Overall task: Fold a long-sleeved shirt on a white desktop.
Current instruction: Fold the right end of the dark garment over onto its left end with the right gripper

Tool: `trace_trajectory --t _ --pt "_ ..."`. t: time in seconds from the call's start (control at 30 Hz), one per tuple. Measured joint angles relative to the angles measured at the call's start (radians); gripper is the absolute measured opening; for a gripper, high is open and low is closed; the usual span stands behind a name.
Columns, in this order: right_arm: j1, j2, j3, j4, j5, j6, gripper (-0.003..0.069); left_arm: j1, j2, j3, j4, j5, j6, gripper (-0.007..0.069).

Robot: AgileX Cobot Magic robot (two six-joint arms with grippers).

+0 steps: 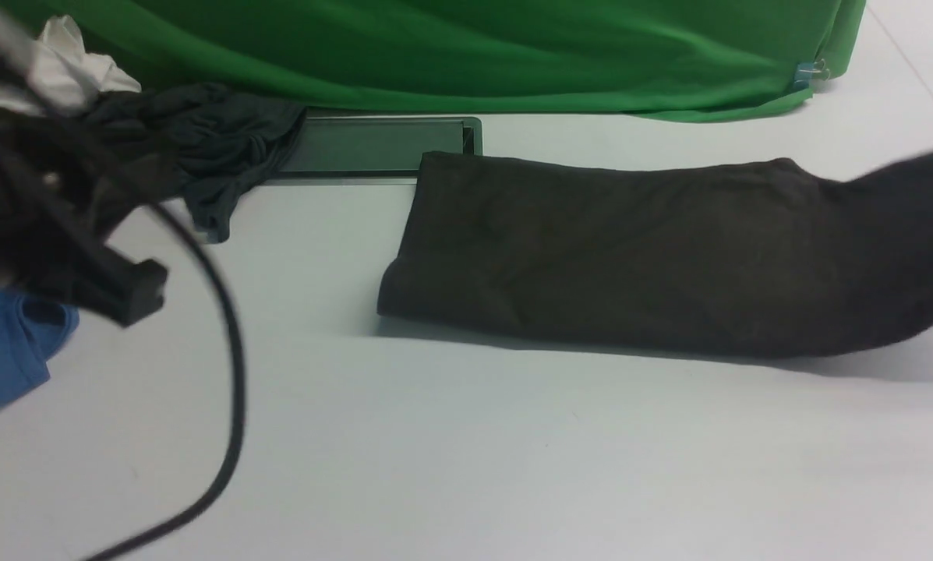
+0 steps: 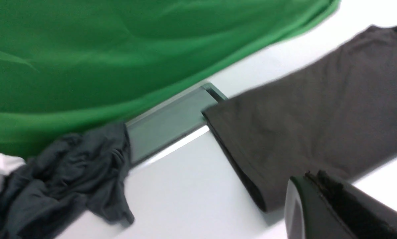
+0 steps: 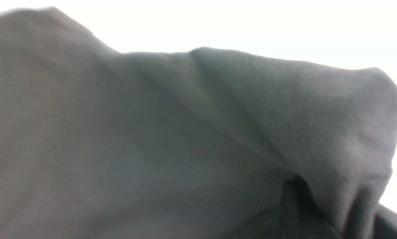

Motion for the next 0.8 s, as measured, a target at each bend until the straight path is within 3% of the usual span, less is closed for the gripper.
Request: trace_trajectory --t 0.1,0.4,0.8 --pt "0.123 -0.024 -0.049 0.052 -0.012 0.001 0.0083 0.000 -0.036 0.025 0.000 -0.071 0.000 0.0018" --pt "0.367 0.072 -0.244 0.225 -0.032 -0.003 0.0083 0.000 -0.037 0.031 0.000 -0.086 0.000 0.0018" --pt "0.535 0.341 -0.517 0.341 0.047 -0.024 0.0083 0.000 -0.037 0.031 0.000 -0.087 0.000 0.0018"
